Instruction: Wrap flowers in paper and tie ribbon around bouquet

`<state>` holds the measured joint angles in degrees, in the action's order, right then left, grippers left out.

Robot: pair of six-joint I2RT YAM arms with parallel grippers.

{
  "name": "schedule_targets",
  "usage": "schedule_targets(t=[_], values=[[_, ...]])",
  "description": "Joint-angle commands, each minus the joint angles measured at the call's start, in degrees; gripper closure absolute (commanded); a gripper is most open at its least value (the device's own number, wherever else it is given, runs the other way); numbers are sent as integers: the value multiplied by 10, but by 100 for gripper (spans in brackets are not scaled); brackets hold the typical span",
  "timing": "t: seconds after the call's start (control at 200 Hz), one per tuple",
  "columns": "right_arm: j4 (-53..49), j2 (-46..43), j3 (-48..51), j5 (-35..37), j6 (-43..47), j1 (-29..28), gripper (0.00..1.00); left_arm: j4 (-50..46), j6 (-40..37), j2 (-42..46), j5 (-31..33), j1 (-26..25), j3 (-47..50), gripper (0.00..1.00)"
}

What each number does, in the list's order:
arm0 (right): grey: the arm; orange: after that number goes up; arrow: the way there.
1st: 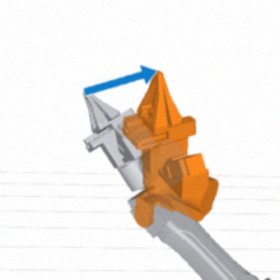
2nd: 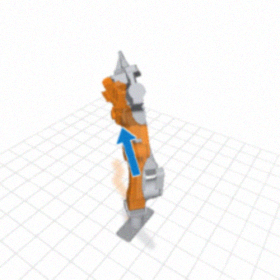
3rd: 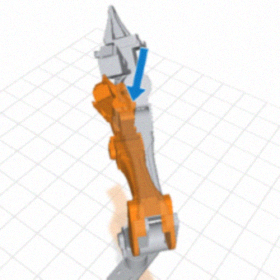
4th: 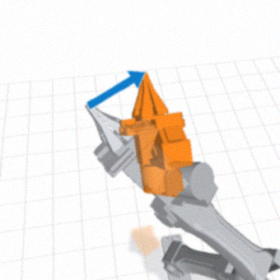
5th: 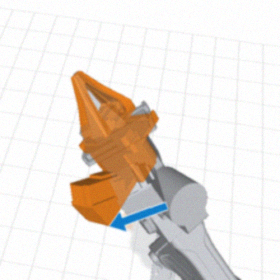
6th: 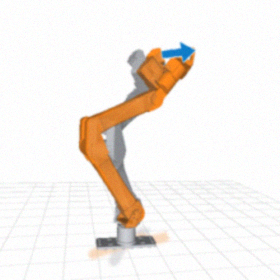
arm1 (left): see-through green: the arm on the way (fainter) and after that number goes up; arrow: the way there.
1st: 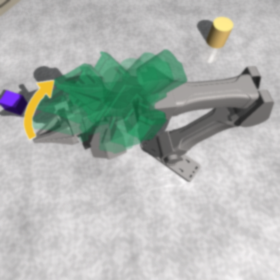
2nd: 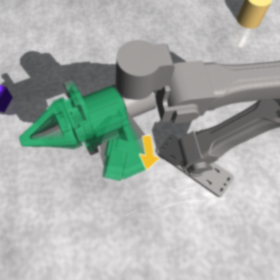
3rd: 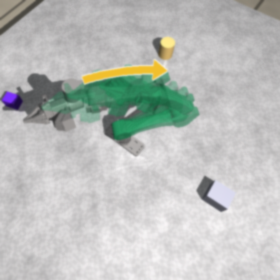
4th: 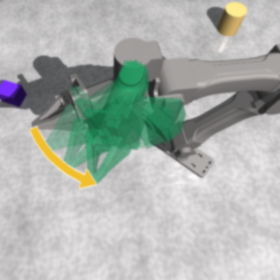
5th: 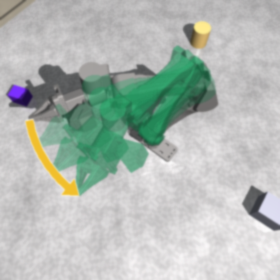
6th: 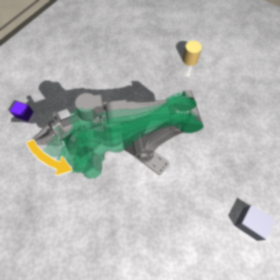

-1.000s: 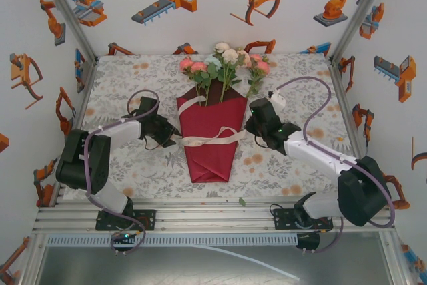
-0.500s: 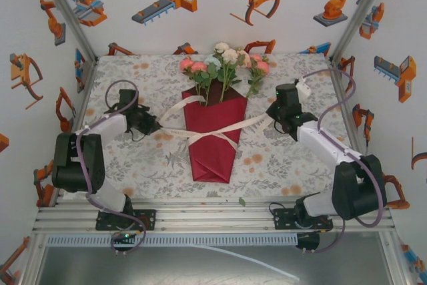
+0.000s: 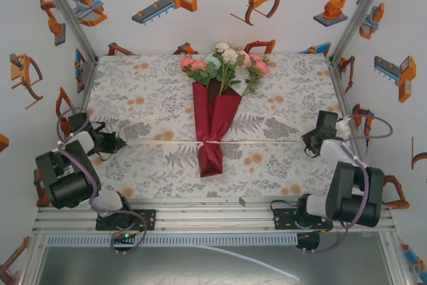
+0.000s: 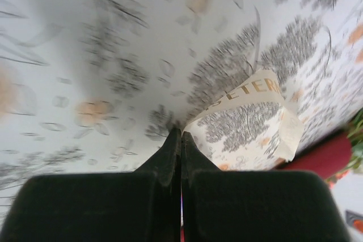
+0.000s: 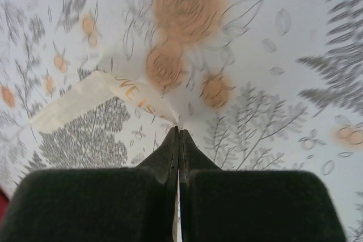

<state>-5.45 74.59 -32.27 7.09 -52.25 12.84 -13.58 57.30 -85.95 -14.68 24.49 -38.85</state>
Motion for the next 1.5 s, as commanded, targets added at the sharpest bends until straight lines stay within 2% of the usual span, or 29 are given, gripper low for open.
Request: schedule_targets(t=[0.0, 0.105, 0.215, 0.355, 0.426, 0.441, 0.471, 0.506, 0.531, 0.576, 0.626, 0.661, 0.686, 0.701, 0.761, 0.826, 0.866, 0.931, 0.986, 1.026, 1.156, 1.282, 1.422, 1.497], values=[[6, -19, 2, 53, -30, 71, 100, 4, 23, 26, 41, 56, 7, 100], [14, -23, 2, 37, -53, 128, 100, -3, 33, 40, 47, 92, 8, 100], [19, -38, -2, 29, -58, 146, 100, 0, 35, 58, 41, 111, 10, 100], [30, -79, 1, -14, -40, 146, 100, 9, 22, 99, 4, 79, 5, 100], [76, -100, 5, -90, 11, 143, 100, 23, -7, 146, -10, 36, -2, 99], [82, -103, 1, -108, 25, 140, 91, 23, -14, 156, -13, 26, -5, 95], [81, -109, -11, -133, 57, 130, 66, 26, -30, 171, -25, -1, -15, 80], [65, -118, -28, -142, 101, 111, 49, 26, -55, 190, -48, -31, -31, 64], [56, -125, -38, -142, 139, 93, 43, 25, -78, 204, -60, -55, -43, 54], [51, -138, -51, -145, 211, 56, 40, 14, -137, 225, -74, -103, -70, 43], [35, -140, -70, -136, 279, 10, 35, -15, -241, 238, -89, -164, -106, 39], [35, -131, -81, -165, 340, -16, 34, -44, -330, 239, -106, -205, -131, 37], [36, -123, -87, -194, 382, -36, 5, -69, -399, 238, -119, -233, -147, 36], [37, -117, -89, -215, 410, -46, 2, -84, -441, 237, -127, -248, -156, 35], [22, -85, -99, -278, 527, -97, 2, -147, -602, 229, -132, -309, -175, 34], [-48, -42, -129, -279, 667, -164, 3, -210, -766, 214, -120, -365, -180, 31], [-98, -10, -147, -293, 757, -198, 3, -234, -846, 202, -94, -388, -174, 31], [-188, 44, -179, -296, 899, -246, 2, -242, -919, 181, -43, -408, -159, 31], [-222, 83, -204, -272, 972, -281, 1, -241, -945, 162, -33, -409, -158, 29], [-246, 109, -225, -281, 1010, -302, 1, -241, -947, 151, -36, -409, -161, 27], [-273, 171, -274, -389, 1075, -338, 3, -239, -959, 118, -35, -413, -163, 18], [-272, 222, -296, -432, 1115, -376, 7, -230, -969, 109, -11, -412, -150, 12], [-304, 263, -326, -394, 1145, -405, 13, -200, -968, 115, -42, -413, -123, 8], [-327, 280, -347, -390, 1155, -412, 23, -201, -964, 102, -62, -419, -124, 7]])
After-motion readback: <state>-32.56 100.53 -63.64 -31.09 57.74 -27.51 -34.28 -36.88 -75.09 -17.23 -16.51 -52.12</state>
